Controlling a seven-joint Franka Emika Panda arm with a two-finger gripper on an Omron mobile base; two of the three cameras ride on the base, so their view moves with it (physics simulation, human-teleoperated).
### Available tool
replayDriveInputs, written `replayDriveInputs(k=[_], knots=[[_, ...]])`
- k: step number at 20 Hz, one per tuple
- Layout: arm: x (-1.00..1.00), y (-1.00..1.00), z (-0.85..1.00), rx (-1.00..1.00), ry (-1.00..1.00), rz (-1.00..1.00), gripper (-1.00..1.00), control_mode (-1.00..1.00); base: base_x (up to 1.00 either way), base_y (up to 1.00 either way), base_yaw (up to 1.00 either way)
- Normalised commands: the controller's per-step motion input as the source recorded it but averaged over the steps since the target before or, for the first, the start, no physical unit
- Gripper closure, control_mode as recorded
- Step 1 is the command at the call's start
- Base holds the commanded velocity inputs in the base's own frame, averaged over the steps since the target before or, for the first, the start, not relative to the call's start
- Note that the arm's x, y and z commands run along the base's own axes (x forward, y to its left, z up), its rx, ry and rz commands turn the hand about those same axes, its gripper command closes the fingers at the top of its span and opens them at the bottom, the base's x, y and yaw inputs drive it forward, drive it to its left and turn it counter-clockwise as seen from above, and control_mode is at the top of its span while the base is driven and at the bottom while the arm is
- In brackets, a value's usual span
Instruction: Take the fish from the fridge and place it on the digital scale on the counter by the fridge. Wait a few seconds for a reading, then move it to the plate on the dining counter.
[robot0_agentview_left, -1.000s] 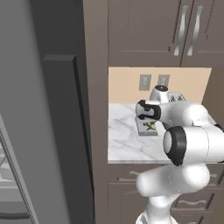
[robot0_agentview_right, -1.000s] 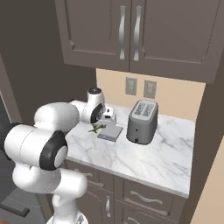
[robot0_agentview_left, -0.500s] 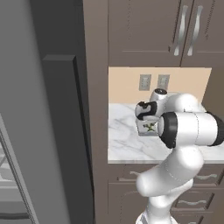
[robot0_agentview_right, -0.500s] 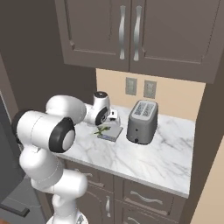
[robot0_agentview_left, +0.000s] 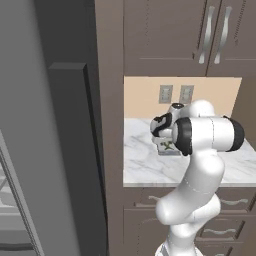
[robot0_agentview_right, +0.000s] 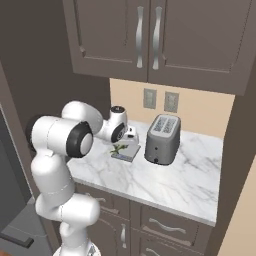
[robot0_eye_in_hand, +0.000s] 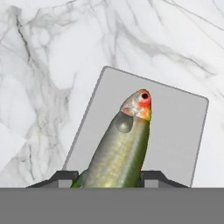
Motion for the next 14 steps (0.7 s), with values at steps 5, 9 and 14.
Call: replayDriveInputs(k=[5,9,14], knots=[[0.39,-0.17,-0.05,0.00,0.01,0.00,1.00,-1.00,0.00,0.00,0.00],[0.13,-0.09,-0.26,0.00,0.00,0.00,1.00,-1.00,0.00,0.00,0.00],[0.00,-0.04,-0.23,0.00,0.00,0.00,1.00,-1.00,0.00,0.00,0.00]])
